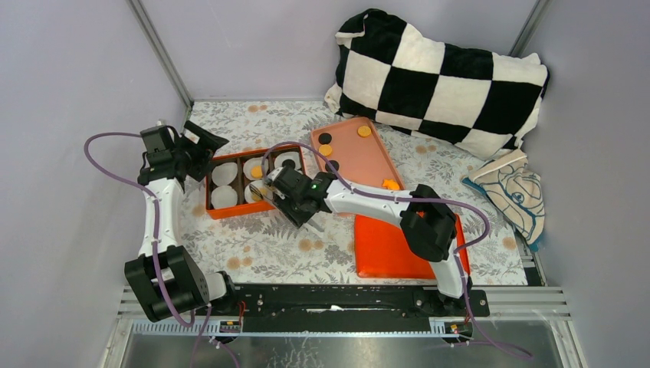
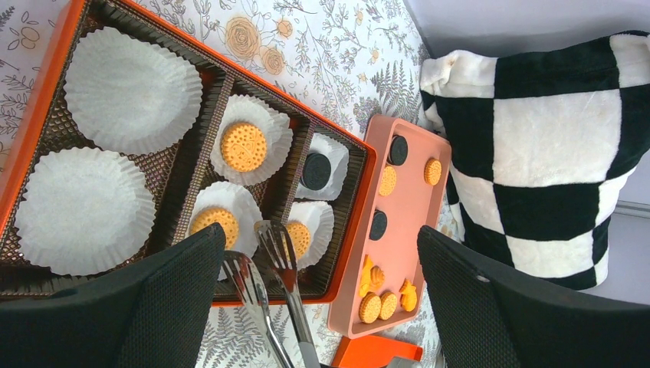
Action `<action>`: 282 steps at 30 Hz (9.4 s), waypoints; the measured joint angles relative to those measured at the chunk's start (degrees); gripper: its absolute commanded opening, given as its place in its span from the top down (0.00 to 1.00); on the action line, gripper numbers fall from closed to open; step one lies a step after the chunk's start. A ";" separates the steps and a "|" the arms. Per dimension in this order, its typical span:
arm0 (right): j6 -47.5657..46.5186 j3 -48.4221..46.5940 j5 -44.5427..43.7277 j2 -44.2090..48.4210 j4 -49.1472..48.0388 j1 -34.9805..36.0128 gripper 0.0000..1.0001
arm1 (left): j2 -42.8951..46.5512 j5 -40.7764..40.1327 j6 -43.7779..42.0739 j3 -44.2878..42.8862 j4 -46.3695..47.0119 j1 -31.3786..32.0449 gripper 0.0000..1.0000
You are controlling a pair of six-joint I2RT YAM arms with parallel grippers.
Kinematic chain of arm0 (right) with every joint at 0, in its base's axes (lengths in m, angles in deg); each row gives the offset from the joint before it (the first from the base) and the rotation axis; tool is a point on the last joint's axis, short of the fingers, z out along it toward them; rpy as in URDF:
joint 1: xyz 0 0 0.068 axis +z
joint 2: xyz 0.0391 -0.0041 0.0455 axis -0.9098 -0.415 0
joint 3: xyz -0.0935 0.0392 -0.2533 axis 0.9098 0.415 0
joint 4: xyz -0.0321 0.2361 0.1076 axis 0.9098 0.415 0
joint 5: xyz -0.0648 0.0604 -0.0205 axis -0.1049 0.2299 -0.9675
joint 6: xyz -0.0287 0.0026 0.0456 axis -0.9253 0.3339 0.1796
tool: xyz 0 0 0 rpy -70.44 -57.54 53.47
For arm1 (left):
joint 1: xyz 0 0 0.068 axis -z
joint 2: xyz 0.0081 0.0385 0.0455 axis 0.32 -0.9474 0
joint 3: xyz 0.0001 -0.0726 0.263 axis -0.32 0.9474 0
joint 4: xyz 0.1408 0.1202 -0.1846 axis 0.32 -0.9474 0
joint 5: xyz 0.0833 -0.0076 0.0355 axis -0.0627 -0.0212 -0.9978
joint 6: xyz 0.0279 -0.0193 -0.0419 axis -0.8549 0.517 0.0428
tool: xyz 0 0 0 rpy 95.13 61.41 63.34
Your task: Pack the cookies
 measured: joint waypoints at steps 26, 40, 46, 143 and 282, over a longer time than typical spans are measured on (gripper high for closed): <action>0.52 8.33 -17.16 20.39 -2.32 0.00 1.00 | 0.83 -0.13 -0.02 0.00 0.00 0.00 0.01; 4.00 19.12 -26.77 22.10 8.72 -7.61 0.77 | 1.68 -0.04 -0.02 -0.02 0.02 0.00 0.01; 4.52 20.96 -24.52 22.10 8.63 -7.65 0.63 | 2.36 -0.04 0.00 0.00 0.02 0.00 0.01; 4.90 3.32 -18.16 5.64 14.49 -13.77 0.94 | 0.59 -1.44 -0.85 0.68 -3.13 -4.13 0.01; 3.48 24.09 -14.60 19.63 -3.39 -14.80 0.48 | 0.59 5.70 6.23 0.83 4.17 -10.36 0.01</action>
